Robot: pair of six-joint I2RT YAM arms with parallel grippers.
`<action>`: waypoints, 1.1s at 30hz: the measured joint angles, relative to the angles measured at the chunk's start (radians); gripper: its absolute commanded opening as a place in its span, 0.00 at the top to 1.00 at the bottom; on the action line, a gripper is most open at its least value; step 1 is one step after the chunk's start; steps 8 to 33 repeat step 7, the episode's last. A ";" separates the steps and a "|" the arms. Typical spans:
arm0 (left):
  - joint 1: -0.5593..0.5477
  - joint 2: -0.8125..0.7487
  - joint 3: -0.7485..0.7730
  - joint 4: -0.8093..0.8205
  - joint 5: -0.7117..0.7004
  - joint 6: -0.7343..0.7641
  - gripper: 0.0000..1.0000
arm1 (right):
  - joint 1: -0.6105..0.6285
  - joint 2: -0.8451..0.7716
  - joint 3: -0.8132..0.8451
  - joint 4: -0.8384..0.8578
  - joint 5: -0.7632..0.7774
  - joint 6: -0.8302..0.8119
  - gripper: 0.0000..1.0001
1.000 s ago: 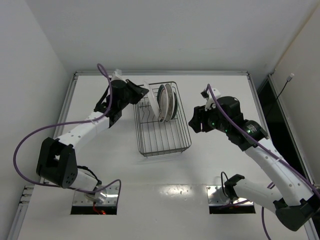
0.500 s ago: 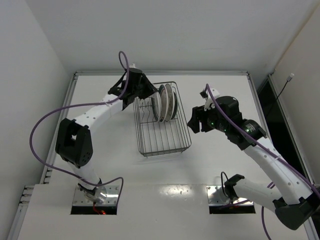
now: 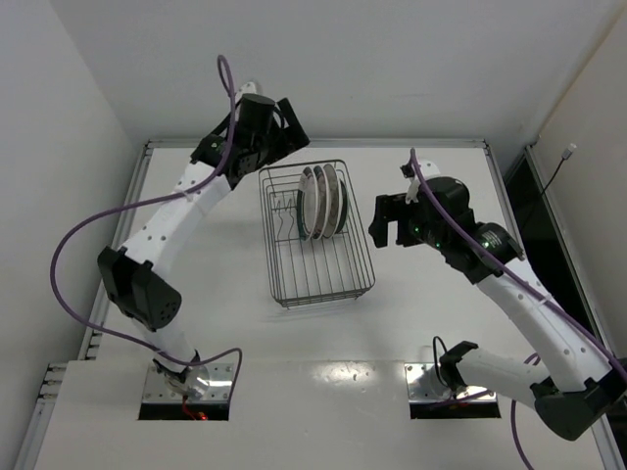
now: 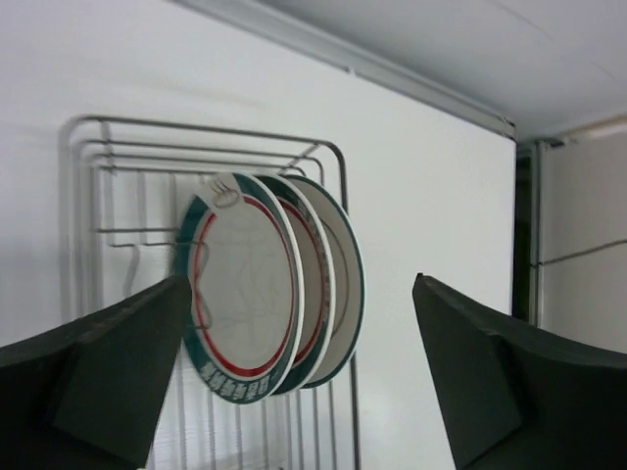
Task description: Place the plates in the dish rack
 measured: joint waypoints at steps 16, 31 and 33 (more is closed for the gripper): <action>-0.089 -0.271 0.015 -0.105 -0.308 0.022 0.00 | -0.002 0.007 0.051 -0.034 0.099 0.065 0.11; -0.089 -0.271 0.015 -0.105 -0.308 0.022 0.00 | -0.002 0.007 0.051 -0.034 0.099 0.065 0.11; -0.089 -0.271 0.015 -0.105 -0.308 0.022 0.00 | -0.002 0.007 0.051 -0.034 0.099 0.065 0.11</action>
